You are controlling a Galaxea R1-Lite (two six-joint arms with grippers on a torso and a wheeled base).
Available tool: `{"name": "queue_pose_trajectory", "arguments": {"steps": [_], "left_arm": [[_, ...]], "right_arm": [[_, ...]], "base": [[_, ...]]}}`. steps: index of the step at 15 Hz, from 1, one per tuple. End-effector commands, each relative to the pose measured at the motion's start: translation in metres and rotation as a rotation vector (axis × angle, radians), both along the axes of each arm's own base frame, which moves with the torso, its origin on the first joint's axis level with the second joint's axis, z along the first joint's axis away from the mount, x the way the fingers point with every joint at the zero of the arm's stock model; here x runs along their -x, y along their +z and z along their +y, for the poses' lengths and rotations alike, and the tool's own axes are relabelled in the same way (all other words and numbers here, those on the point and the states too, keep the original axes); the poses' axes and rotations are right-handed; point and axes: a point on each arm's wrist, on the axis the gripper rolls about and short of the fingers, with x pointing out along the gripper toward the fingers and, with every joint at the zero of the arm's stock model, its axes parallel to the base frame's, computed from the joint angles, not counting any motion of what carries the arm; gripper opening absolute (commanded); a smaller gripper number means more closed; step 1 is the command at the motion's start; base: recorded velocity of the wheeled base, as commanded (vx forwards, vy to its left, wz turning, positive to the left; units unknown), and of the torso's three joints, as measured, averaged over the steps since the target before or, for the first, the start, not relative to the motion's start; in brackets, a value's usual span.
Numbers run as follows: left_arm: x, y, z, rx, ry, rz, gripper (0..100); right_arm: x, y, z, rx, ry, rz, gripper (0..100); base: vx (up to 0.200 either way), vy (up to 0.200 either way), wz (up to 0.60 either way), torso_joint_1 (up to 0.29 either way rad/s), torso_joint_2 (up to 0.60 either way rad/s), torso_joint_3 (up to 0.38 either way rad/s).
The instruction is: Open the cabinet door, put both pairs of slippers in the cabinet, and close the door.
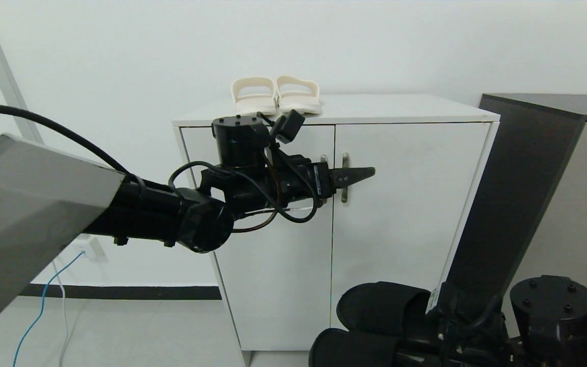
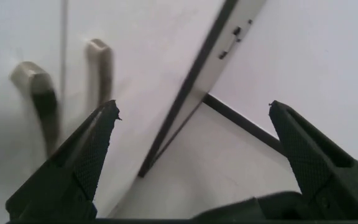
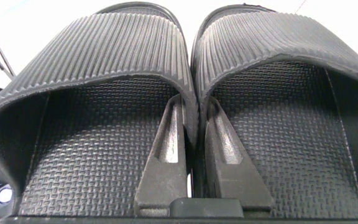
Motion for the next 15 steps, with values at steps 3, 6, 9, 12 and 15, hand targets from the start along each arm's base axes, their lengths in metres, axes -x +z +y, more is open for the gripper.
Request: {"name": "queue_pose_trajectory", "arguments": {"steps": [3, 6, 9, 12, 15], "left_arm": [[-0.005, -0.004, -0.001, -0.002, 0.084, 0.006, 100], [-0.010, -0.009, -0.004, -0.008, 0.113, 0.013, 100], [-0.019, -0.012, -0.009, -0.018, 0.110, 0.028, 100], [-0.027, -0.015, -0.017, -0.023, 0.102, 0.033, 100], [-0.029, -0.014, -0.022, -0.019, 0.093, 0.027, 100]], "right_arm": [[-0.001, -0.004, 0.001, 0.011, 0.004, 0.011, 0], [-0.002, -0.005, 0.002, 0.015, 0.002, 0.011, 0], [-0.002, -0.005, 0.002, 0.016, 0.003, 0.010, 0], [-0.001, -0.005, 0.001, 0.018, 0.002, 0.010, 0], [-0.001, -0.005, 0.001, 0.019, 0.002, 0.011, 0]], "base": [[0.000, 0.000, 0.00, 0.000, 0.00, 0.000], [0.000, 0.000, 0.00, 0.000, 0.00, 0.000], [0.000, 0.000, 0.00, 0.000, 0.00, 0.000], [0.000, 0.000, 0.00, 0.000, 0.00, 0.000], [0.000, 0.000, 0.00, 0.000, 0.00, 0.000]]}}
